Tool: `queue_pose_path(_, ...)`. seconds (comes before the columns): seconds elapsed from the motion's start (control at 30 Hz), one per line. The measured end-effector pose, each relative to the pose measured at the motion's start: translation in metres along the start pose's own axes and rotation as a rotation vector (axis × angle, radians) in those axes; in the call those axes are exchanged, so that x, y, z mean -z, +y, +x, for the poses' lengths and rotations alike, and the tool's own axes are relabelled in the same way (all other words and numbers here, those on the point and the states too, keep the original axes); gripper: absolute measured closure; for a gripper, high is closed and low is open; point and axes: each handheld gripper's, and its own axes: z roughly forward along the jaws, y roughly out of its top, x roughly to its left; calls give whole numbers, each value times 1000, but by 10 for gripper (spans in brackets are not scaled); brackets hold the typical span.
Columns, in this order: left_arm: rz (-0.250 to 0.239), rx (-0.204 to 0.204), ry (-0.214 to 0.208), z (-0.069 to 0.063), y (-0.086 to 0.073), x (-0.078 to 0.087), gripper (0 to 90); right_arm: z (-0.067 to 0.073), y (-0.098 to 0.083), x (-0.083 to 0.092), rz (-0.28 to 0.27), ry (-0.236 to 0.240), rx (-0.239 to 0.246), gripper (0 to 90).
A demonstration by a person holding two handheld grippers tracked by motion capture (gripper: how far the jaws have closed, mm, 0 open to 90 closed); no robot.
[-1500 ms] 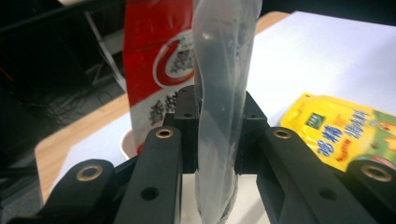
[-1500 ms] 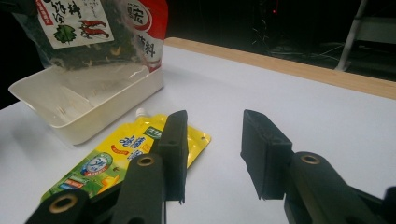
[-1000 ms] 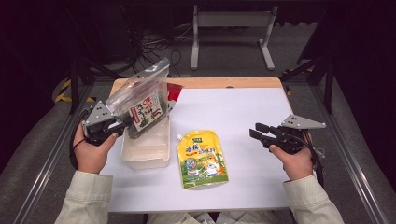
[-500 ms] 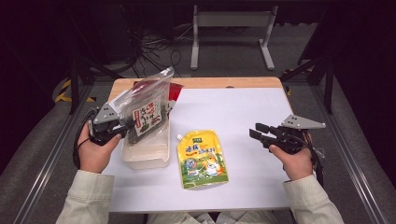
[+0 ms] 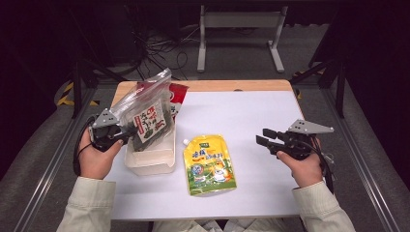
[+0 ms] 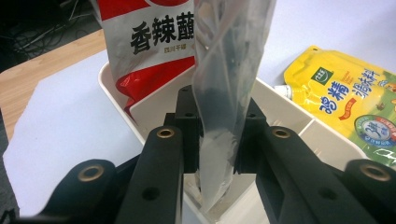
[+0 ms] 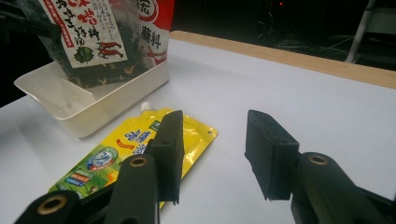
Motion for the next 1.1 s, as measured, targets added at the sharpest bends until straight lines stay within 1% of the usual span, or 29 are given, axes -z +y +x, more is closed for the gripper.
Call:
queue_pose_path(0.07, -3, 0, -3, -2, -1, 1, 751, 0, 0, -1, 2, 0, -2, 570)
queue_pose_path(0.1, -5, 9, -7, -2, -1, 1, 743, 0, -1, -1, 6, 2, -2, 570)
queue_pose_path(0.17, -6, 22, -27, -3, -1, 1, 711, 0, -1, -2, 8, 3, -1, 568)
queue_pose_path(0.2, -3, 29, -29, -4, -2, 1, 676, 0, -1, -2, 9, 2, -1, 568)
queue_pose_path(0.23, -1, 37, -26, -5, -2, 1, 609, 0, -2, -2, 9, 2, -5, 566)
queue_pose_path(0.27, 5, 35, -19, -5, -2, 2, 545, -1, -2, -2, 10, 1, -4, 565)
queue_pose_path(0.3, 4, 38, -16, -5, -2, 2, 504, -1, -2, -1, 10, 1, -6, 564)
queue_pose_path(0.37, 3, 39, -14, -6, -3, 5, 457, -1, -2, -1, 10, -2, -7, 561)
queue_pose_path(0.47, -21, 46, -11, -8, -2, 11, 324, 0, -2, 0, 9, -2, -7, 556)
queue_pose_path(0.57, -19, 35, -27, -12, -3, 15, 242, 0, -3, -1, 13, -3, -4, 546)
queue_pose_path(0.6, -12, 22, -29, -13, -3, 17, 220, 1, -3, -1, 13, -3, -4, 543)
queue_pose_path(0.67, -5, 11, -30, -15, -4, 20, 192, 1, -2, -2, 11, 0, -4, 537)
queue_pose_path(0.73, -2, 13, -45, -19, -6, 25, 176, 1, -2, -2, 13, 4, 1, 530)
queue_pose_path(0.8, -7, 5, -61, -22, -7, 29, 165, 2, -2, -3, 15, 5, 2, 521)
queue_pose_path(0.9, 0, 1, -79, -27, -7, 32, 152, 2, -1, -4, 17, 9, 3, 509)
queue_pose_path(0.97, 10, -12, -88, -32, -9, 35, 140, 3, 0, -7, 21, 17, 4, 489)
queue_pose_path(1.03, 21, -12, -95, -36, -10, 36, 136, 5, 1, -10, 29, 25, 7, 471)
queue_pose_path(1.1, 25, -16, -92, -38, -12, 37, 134, 7, 1, -13, 44, 35, 7, 459)
